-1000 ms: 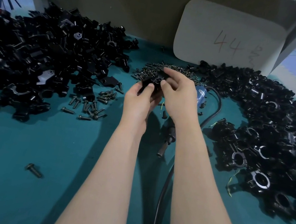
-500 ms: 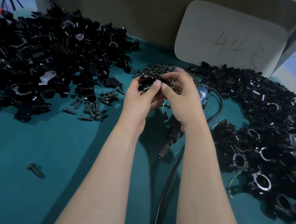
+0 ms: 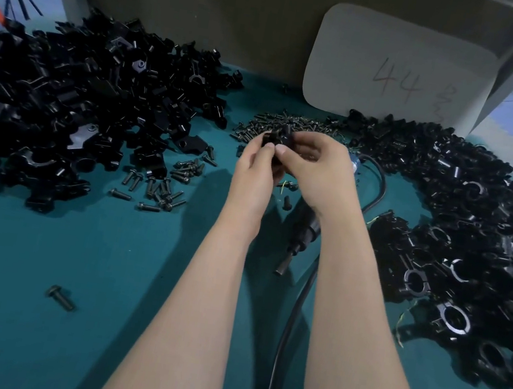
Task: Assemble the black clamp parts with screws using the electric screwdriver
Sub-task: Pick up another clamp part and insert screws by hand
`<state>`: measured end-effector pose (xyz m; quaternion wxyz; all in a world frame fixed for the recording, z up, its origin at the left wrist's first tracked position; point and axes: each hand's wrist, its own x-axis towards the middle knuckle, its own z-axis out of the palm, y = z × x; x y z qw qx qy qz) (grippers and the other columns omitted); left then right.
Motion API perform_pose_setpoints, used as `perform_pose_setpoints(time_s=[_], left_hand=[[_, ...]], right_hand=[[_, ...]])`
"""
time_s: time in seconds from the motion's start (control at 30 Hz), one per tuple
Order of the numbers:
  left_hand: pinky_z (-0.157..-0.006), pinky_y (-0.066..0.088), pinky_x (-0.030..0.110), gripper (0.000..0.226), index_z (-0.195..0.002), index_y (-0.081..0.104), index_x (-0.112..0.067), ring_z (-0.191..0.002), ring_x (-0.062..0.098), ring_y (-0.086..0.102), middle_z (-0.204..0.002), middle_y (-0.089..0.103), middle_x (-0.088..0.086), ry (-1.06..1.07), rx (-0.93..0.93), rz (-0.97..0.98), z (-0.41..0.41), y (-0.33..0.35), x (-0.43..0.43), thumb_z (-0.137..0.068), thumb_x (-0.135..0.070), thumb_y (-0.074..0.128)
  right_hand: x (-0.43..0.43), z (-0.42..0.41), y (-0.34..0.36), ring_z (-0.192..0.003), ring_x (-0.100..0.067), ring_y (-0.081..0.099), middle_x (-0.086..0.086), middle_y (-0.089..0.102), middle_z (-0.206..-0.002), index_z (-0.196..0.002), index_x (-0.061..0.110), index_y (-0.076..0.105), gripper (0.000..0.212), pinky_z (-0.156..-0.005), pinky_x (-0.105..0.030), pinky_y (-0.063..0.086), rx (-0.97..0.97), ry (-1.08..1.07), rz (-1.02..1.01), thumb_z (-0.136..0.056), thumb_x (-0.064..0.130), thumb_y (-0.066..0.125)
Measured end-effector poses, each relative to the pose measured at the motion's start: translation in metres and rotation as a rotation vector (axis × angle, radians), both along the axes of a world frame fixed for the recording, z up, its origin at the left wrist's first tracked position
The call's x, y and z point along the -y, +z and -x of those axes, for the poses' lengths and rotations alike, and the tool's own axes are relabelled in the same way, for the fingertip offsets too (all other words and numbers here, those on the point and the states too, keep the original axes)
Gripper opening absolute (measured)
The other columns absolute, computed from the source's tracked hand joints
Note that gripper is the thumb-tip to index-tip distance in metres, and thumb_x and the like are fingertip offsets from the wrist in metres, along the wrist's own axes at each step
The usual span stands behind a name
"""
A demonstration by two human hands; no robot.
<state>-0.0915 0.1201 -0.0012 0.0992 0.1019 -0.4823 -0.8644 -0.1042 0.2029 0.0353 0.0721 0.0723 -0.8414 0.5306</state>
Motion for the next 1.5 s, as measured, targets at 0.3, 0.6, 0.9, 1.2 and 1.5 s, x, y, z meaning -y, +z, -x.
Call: perform_pose_setpoints(time_s=[0.3, 0.6, 0.9, 1.2, 1.5], left_hand=[[-0.107, 0.042, 0.028, 0.049, -0.141, 0.043, -0.014, -0.12, 0.031, 0.055, -0.131, 0.056, 0.022, -0.018, -0.061, 0.366, -0.002, 0.0, 0.0, -0.096, 0.003, 0.034], [-0.089, 0.048, 0.022, 0.054, -0.142, 0.039, -0.02, -0.108, 0.015, 0.063, -0.122, 0.063, 0.002, 0.001, -0.048, 0.589, -0.002, -0.011, 0.0, -0.093, -0.009, 0.059], [-0.076, 0.044, 0.021, 0.042, -0.134, 0.05, -0.018, -0.088, 0.012, 0.06, -0.091, 0.058, -0.011, 0.236, -0.005, 0.759, -0.008, -0.008, -0.002, -0.093, -0.017, 0.06], [-0.079, 0.053, 0.025, 0.007, -0.089, 0.057, -0.016, -0.081, 0.017, 0.064, -0.079, 0.067, 0.001, 0.252, 0.053, 0.124, -0.005, -0.003, 0.011, -0.095, -0.016, 0.059], [-0.07, 0.054, 0.016, 0.013, -0.085, 0.053, -0.014, -0.078, 0.014, 0.066, -0.08, 0.063, 0.003, 0.247, 0.097, -0.084, -0.006, -0.002, 0.012, -0.097, -0.015, 0.057]], right_hand=[[-0.004, 0.002, -0.002, -0.093, -0.01, 0.065, 0.012, 0.066, -0.085, -0.108, 0.012, 0.069, 0.026, -0.092, -0.029, 0.051, 0.003, -0.025, 0.051, -0.083, 0.017, 0.072], [-0.008, 0.006, -0.006, -0.078, -0.005, 0.063, 0.011, 0.067, -0.078, -0.089, 0.022, 0.067, 0.017, -0.081, -0.024, 0.052, 0.061, 0.021, 0.109, -0.079, 0.011, 0.075], [-0.003, 0.0, -0.001, -0.081, -0.003, 0.064, 0.008, 0.068, -0.084, -0.098, 0.019, 0.068, 0.019, -0.078, -0.017, 0.053, 0.086, 0.053, 0.063, -0.08, 0.018, 0.075], [-0.001, 0.004, -0.009, -0.11, -0.027, 0.048, -0.006, 0.064, -0.107, -0.103, 0.022, 0.066, 0.015, -0.093, -0.037, 0.038, 0.102, -0.253, -0.651, -0.09, 0.02, 0.06], [0.008, 0.005, -0.025, -0.142, -0.03, -0.002, -0.011, 0.047, -0.13, -0.115, 0.021, 0.058, 0.038, -0.11, -0.061, 0.009, 0.41, -0.105, -0.947, -0.083, 0.004, 0.05]])
